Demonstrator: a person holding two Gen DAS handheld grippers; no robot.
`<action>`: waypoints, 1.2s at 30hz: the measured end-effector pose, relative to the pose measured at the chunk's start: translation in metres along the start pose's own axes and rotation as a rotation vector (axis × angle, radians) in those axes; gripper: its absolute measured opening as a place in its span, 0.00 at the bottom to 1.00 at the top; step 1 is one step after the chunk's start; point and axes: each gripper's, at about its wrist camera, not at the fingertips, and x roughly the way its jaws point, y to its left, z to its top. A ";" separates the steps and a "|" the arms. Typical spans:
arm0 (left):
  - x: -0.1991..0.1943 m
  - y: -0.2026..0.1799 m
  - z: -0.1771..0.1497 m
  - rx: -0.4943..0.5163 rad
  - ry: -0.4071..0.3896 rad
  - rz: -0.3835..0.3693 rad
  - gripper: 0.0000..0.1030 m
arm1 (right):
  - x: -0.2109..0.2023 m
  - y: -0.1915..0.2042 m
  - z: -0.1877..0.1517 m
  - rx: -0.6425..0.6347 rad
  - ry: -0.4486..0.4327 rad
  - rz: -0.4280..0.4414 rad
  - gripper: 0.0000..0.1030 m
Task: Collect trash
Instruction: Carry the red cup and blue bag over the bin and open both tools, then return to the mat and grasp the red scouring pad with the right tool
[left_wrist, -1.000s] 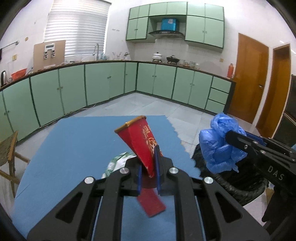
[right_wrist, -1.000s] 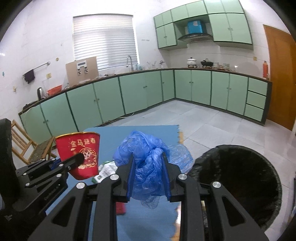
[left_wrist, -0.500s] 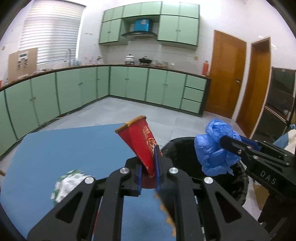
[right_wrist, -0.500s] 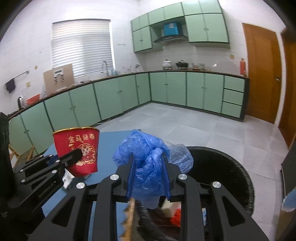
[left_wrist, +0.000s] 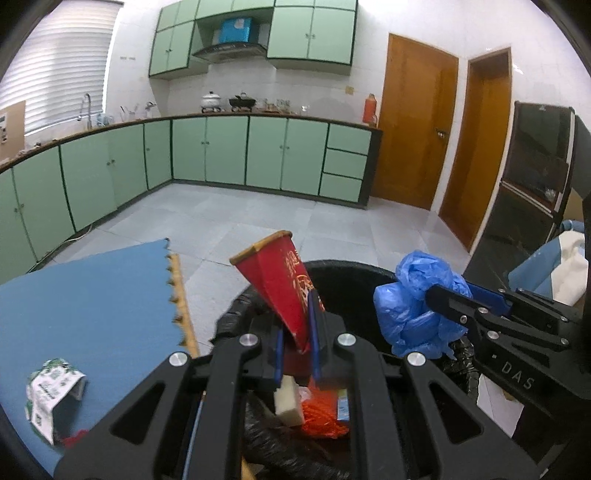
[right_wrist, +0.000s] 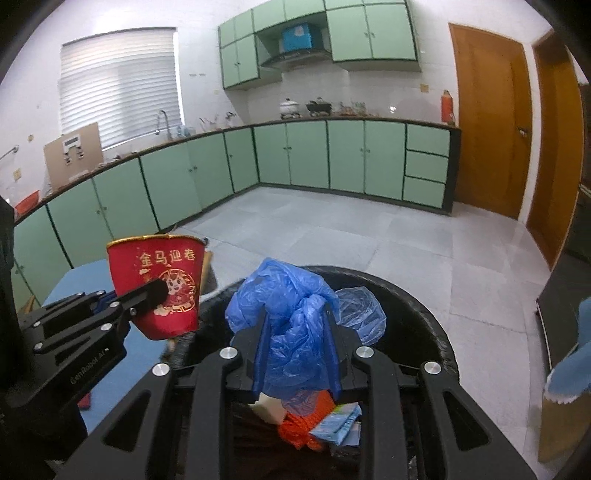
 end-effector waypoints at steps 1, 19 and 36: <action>0.003 -0.001 -0.001 0.004 0.004 -0.002 0.09 | 0.002 -0.002 -0.001 0.006 0.005 -0.004 0.25; 0.029 0.012 0.007 -0.018 0.045 -0.042 0.45 | 0.007 -0.038 -0.015 0.072 0.015 -0.111 0.87; -0.090 0.101 -0.007 -0.081 -0.060 0.160 0.82 | -0.035 0.055 -0.005 0.015 -0.069 0.018 0.94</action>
